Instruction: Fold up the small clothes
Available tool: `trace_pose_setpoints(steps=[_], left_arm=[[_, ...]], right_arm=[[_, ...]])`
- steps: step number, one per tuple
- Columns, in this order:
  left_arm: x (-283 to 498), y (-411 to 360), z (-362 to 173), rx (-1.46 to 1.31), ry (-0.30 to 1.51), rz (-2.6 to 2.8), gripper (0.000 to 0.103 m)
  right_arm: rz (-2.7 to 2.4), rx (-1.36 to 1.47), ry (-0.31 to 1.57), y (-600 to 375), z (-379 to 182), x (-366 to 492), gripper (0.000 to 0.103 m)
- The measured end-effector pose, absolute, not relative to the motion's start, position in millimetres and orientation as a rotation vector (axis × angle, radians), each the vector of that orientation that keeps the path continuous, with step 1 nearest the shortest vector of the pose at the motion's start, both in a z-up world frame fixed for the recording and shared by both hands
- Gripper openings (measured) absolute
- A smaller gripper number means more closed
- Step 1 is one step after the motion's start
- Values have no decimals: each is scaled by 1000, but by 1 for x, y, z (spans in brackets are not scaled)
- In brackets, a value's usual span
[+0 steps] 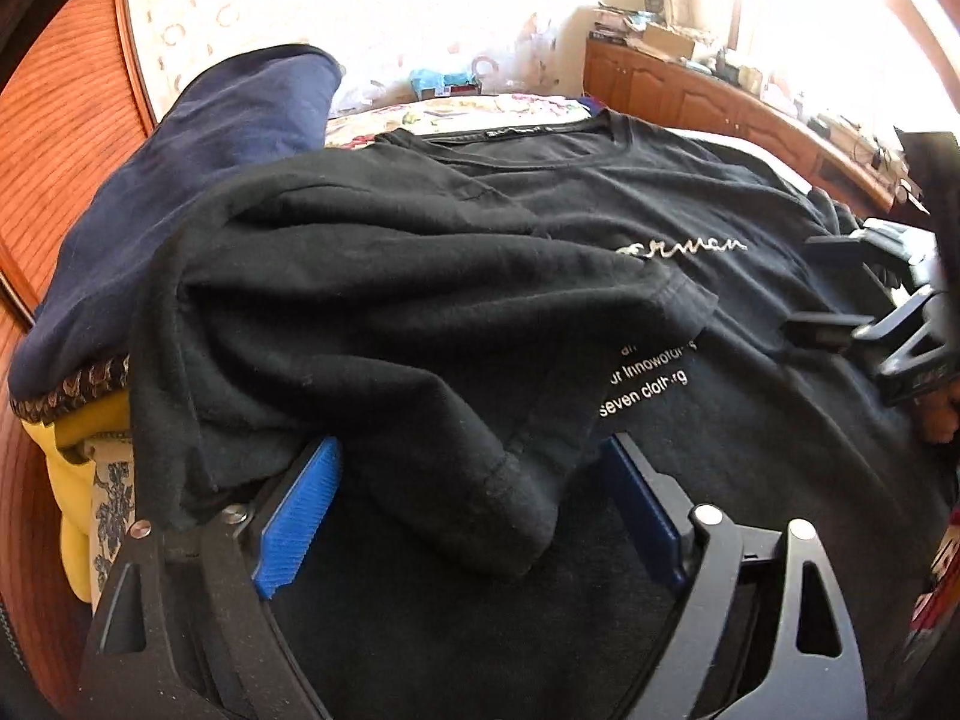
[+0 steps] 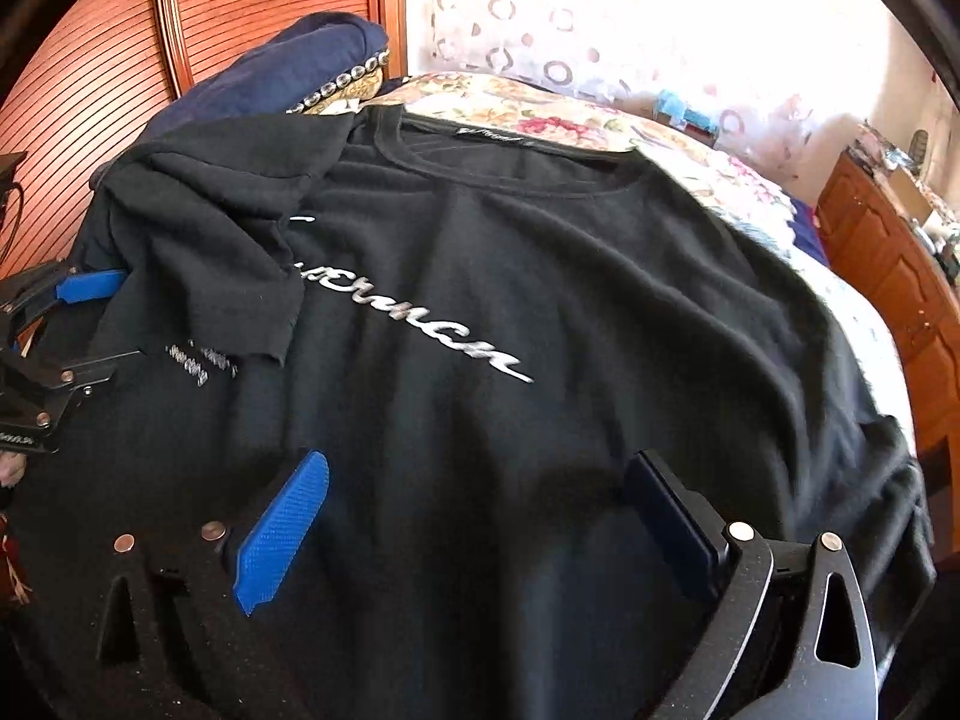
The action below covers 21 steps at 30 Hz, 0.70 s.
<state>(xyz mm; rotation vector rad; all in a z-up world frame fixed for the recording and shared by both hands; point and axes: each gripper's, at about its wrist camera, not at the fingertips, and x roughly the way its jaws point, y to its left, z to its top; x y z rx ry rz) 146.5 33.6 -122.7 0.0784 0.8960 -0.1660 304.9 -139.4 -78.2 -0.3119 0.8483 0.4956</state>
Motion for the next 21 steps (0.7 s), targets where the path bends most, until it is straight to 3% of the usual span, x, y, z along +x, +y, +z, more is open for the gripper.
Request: trace_pose_setpoints(steps=[8,15,21], left_arm=[[146,33,-123,81,900,-171,91],[147,33,-123,77,903,-170,91],[147,33,-123,79,902,-169,91]], right_arm=[[398,-258,740,-237,-36,276,91],[204,-131,783,-354,-33,276,80],[172,0,865,-401,-53,284,61]])
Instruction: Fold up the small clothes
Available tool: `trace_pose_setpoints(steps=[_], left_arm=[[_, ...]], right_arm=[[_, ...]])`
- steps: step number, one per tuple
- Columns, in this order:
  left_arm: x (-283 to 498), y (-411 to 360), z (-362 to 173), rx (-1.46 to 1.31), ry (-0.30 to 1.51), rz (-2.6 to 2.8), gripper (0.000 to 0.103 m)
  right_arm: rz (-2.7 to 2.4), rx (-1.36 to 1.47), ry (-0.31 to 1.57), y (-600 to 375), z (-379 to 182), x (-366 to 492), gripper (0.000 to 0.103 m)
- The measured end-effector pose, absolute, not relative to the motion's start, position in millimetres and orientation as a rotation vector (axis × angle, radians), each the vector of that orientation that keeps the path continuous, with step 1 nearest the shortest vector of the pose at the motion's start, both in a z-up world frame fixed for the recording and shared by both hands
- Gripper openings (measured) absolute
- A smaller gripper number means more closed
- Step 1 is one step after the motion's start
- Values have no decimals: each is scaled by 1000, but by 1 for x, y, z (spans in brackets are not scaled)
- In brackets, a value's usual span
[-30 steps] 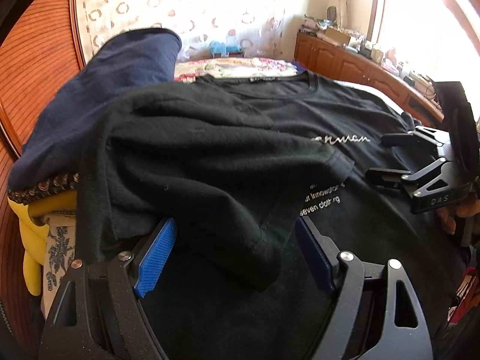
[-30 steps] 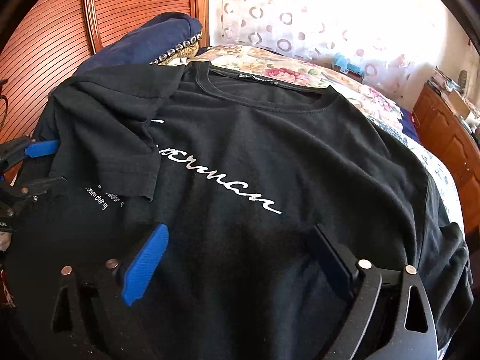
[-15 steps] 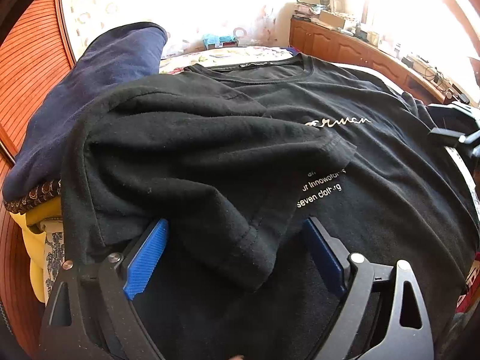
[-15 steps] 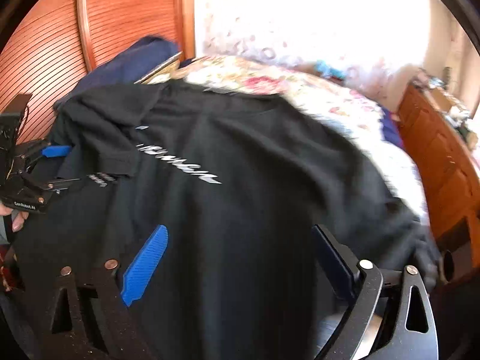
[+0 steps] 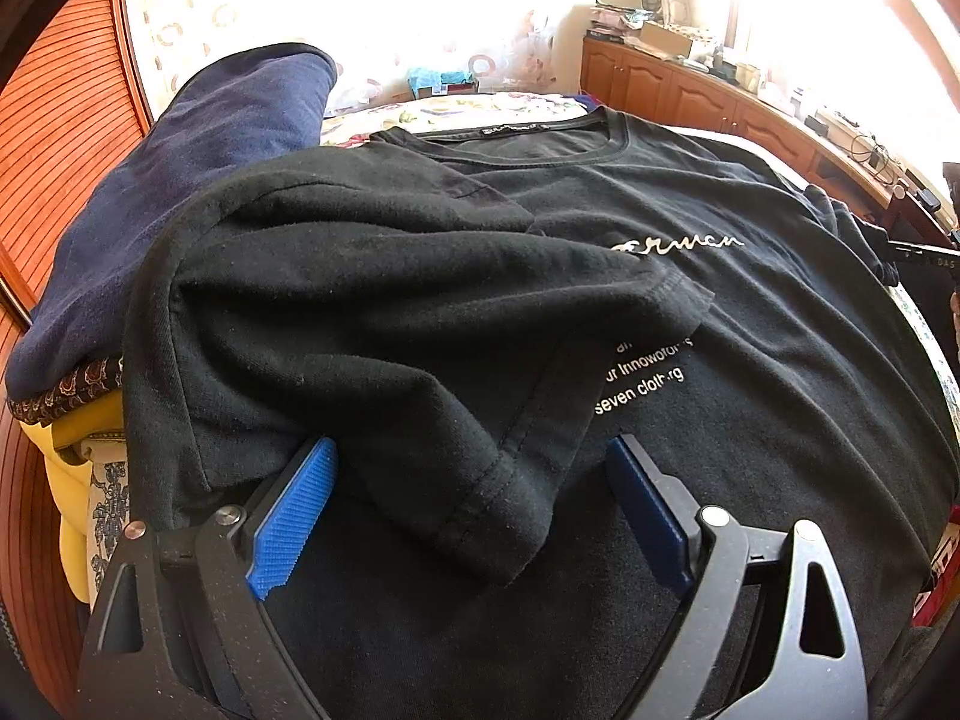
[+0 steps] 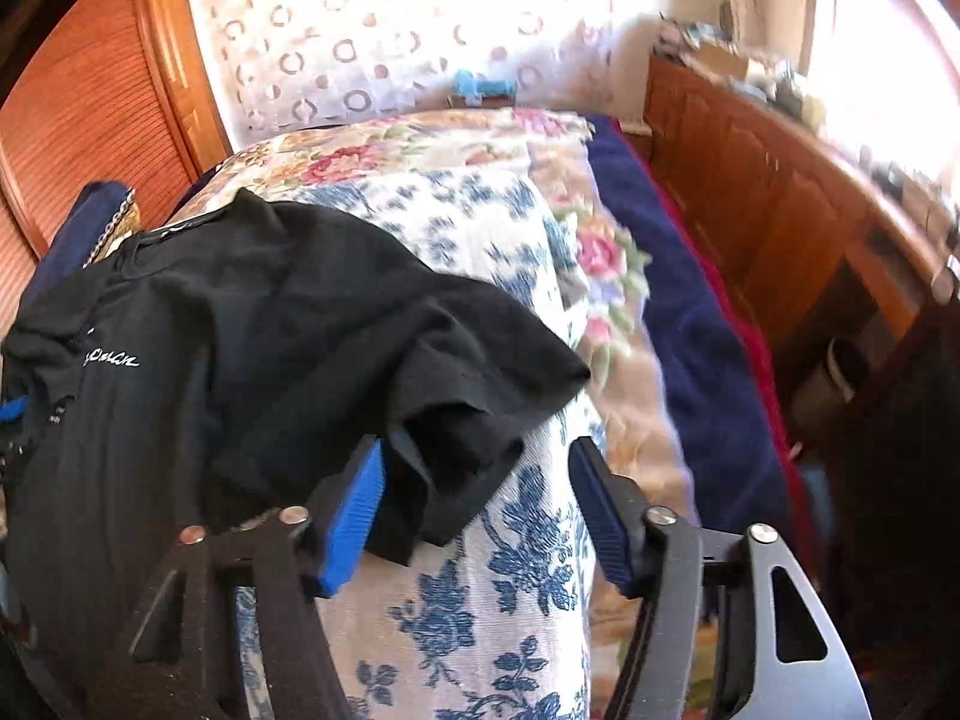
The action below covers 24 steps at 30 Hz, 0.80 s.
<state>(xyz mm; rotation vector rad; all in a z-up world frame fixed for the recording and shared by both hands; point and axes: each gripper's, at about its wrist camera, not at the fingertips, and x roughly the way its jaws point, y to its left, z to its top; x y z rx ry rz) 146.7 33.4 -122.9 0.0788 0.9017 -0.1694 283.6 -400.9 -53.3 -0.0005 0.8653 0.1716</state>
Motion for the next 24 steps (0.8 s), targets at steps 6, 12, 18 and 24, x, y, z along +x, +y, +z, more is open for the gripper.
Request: trace_pose_setpoints(steps=[6,12,18,24], left_arm=[[145,33,-121,80,893,-162,90],[129,43,-101,25,790,-142,89],[108,49,-69,-38,688,-140,89],[97,47,-51,-43,629,-136,89]], right_arm=[[199,40,879,-403,-51,291,51],[214,-27,873,-392,-55,301,7],[251,-82,769,-372,-27,292,5],[403,-168,628,-303,29,272,5]])
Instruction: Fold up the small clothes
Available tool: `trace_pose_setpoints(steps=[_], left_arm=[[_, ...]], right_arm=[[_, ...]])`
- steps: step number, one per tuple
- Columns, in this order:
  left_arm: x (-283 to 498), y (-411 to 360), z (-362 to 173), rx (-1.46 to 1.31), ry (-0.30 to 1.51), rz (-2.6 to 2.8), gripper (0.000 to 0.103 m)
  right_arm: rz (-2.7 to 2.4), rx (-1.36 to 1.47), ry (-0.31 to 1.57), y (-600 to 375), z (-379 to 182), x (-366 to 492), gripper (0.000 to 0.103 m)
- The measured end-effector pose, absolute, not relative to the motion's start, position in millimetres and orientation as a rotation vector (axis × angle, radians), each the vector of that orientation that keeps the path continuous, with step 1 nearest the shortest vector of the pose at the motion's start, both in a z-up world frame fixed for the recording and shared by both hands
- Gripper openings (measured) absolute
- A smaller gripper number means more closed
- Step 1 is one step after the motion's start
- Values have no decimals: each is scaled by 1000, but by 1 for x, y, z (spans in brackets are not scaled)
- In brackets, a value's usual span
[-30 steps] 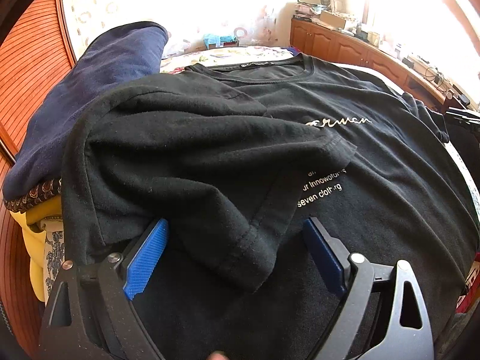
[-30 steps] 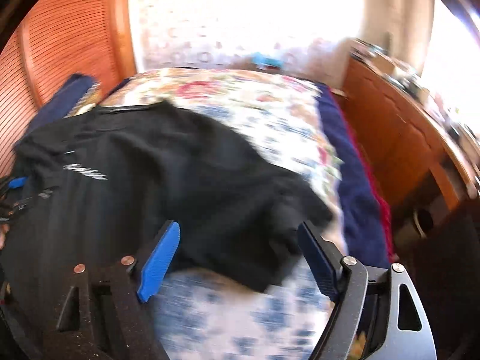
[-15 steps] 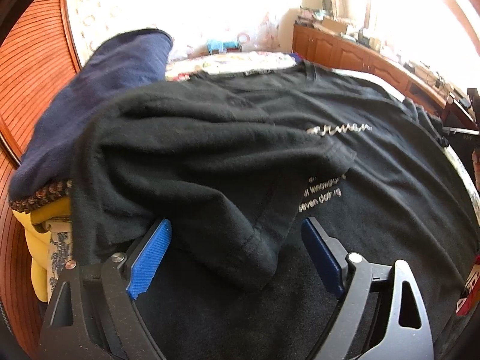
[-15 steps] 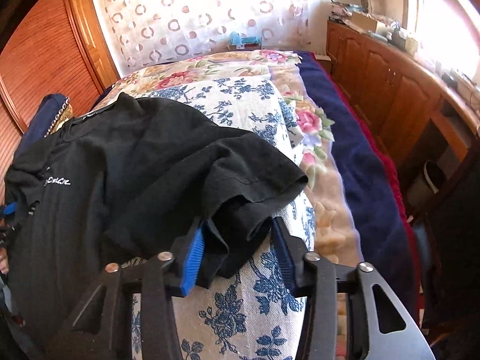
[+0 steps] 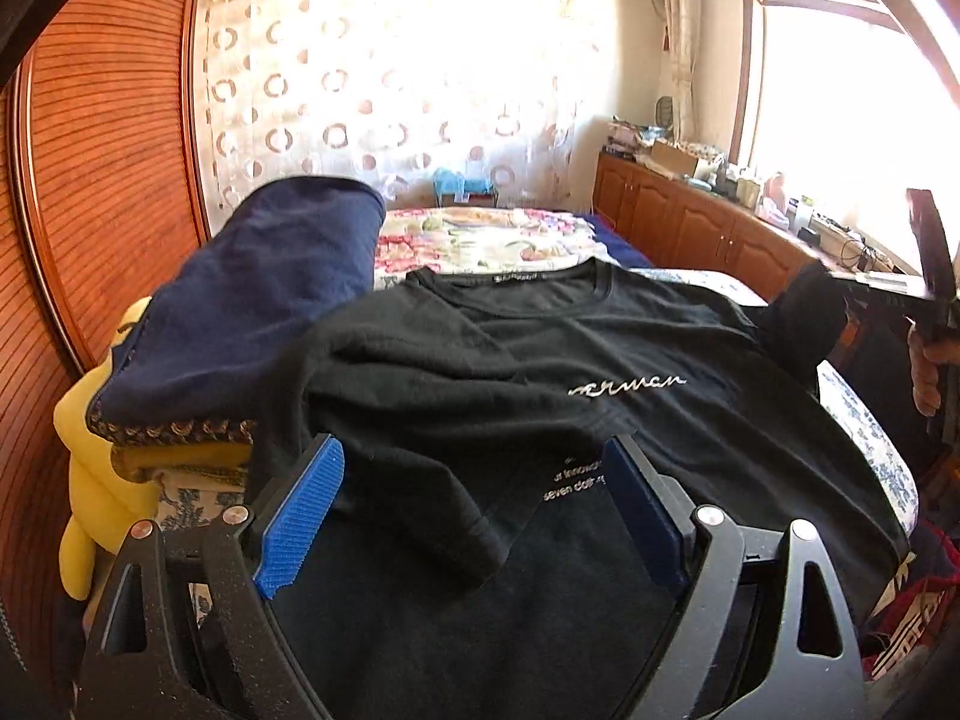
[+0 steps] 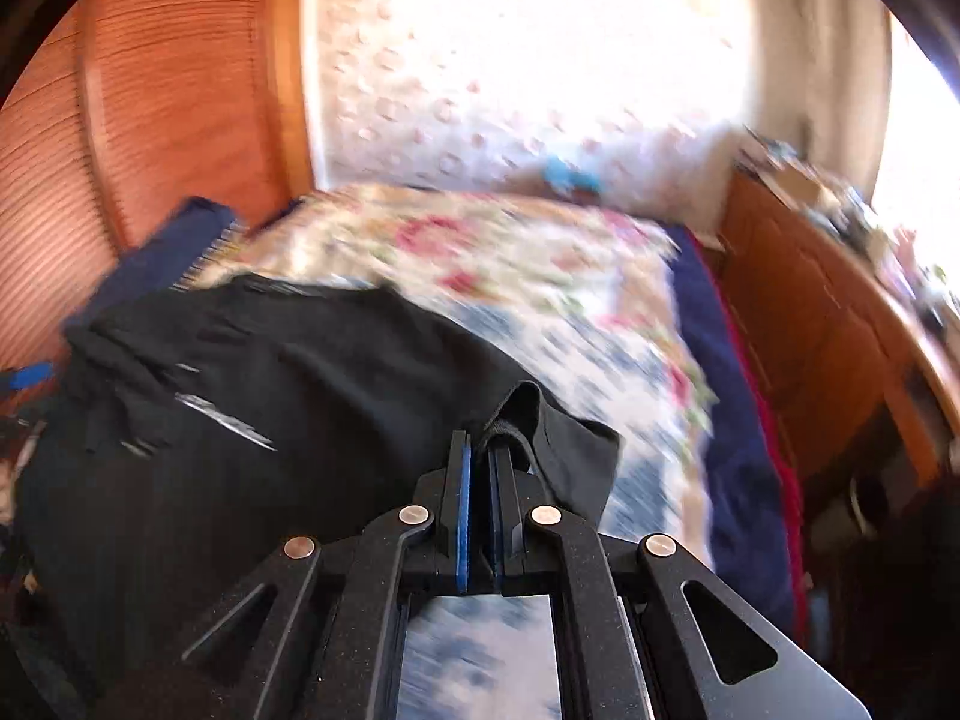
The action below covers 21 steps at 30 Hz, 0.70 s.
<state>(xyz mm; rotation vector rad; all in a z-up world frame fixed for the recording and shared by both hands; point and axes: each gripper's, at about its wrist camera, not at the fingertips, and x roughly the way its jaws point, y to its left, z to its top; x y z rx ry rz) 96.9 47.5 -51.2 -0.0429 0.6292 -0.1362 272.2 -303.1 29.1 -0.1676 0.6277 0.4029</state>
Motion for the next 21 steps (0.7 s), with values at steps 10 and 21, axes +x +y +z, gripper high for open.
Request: trace_pose_setpoints(steps=[10,21], left_arm=[[89,43,-51,-42,618,-152,89],[93,43,-55,-31,615,-149,89]], right_arm=[[612,-184,606,-250,33,244,51],[447,-187,752,-257,-17,290,51]])
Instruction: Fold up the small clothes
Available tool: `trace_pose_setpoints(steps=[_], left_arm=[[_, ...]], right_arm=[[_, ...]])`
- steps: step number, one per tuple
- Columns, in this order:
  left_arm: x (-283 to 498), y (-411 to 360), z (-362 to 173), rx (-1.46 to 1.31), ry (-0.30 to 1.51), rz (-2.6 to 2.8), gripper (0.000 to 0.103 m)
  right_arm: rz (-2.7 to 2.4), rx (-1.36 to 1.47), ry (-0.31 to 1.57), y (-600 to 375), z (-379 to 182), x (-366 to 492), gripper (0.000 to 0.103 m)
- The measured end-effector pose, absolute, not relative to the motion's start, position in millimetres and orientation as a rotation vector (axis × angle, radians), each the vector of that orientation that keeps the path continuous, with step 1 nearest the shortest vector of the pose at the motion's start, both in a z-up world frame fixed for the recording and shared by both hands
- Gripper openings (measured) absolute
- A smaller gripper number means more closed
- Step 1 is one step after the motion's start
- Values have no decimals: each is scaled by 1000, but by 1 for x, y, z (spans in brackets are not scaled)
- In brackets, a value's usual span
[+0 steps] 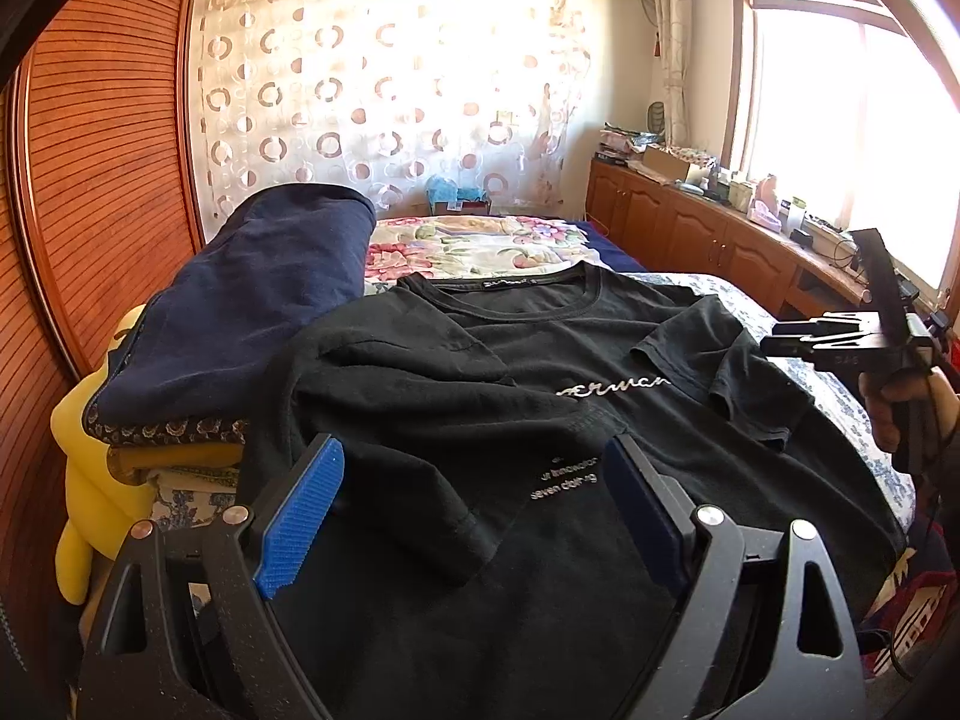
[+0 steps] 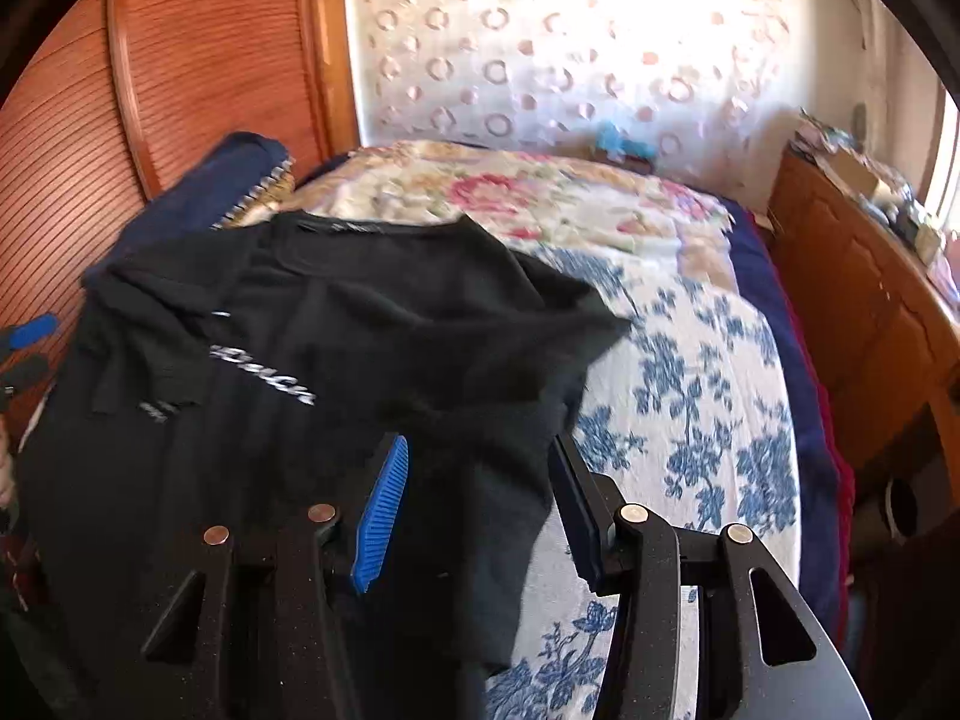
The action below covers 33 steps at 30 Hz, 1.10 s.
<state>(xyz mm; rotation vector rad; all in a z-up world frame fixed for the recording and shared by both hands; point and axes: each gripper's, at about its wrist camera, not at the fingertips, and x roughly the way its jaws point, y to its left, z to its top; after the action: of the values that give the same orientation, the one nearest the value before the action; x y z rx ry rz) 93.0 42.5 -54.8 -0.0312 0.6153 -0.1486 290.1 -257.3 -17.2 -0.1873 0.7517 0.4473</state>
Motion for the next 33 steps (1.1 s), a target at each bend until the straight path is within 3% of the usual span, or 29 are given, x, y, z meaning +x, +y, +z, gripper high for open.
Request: trace_pose_setpoints(steps=[7,12,20,33], left_arm=[[121,55,-51,9,631,-146,87],[152,56,-44,62,661,-173,81],[207,38,-49,147,776,-259,72],[276,20,-93,237,1051,-314,72]], right_arm=[[391,-207,789,-234,-36,324,52],[367,-229,783,-229,-43,332,69],[374,-187,809,-232,-46,339,79],[375,-168,817,-237,-48,342,82]])
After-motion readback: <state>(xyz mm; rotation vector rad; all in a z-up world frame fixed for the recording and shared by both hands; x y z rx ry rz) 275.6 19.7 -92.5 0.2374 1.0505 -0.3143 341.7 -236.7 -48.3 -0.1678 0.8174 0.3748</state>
